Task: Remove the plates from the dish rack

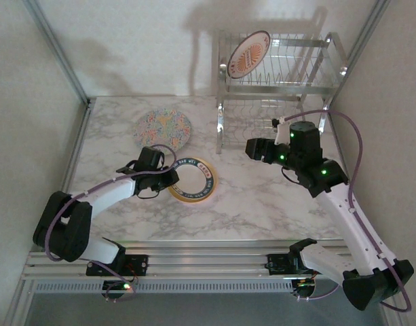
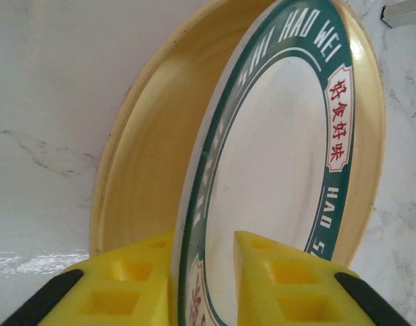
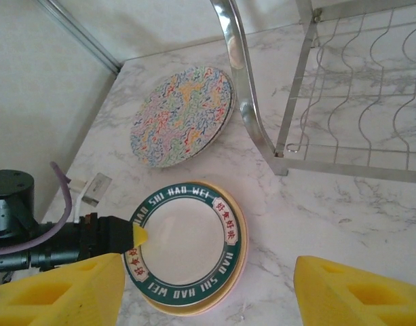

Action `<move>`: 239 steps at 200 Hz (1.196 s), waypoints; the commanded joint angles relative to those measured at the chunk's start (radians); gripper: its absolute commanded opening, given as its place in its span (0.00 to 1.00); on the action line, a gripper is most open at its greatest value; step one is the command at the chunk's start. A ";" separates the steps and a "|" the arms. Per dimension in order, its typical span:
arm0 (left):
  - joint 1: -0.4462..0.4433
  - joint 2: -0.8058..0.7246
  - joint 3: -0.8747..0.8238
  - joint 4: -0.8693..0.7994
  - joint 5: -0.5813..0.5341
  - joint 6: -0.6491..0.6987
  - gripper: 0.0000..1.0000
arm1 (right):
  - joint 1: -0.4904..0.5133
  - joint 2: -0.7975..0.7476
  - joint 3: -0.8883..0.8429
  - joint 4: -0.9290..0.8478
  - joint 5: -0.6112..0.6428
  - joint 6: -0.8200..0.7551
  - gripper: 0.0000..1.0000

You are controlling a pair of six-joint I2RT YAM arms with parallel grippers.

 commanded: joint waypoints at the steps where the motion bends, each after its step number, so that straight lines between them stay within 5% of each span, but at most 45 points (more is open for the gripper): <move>1: -0.017 0.007 0.051 -0.041 -0.035 0.019 0.30 | 0.006 0.017 0.028 0.006 -0.049 0.019 0.67; 50: -0.033 0.042 0.106 -0.107 -0.065 0.041 0.43 | 0.006 0.031 0.031 -0.017 -0.067 0.035 0.67; 239: -0.087 0.209 0.334 -0.387 -0.221 0.140 0.57 | 0.005 0.057 0.062 -0.030 -0.047 0.031 0.68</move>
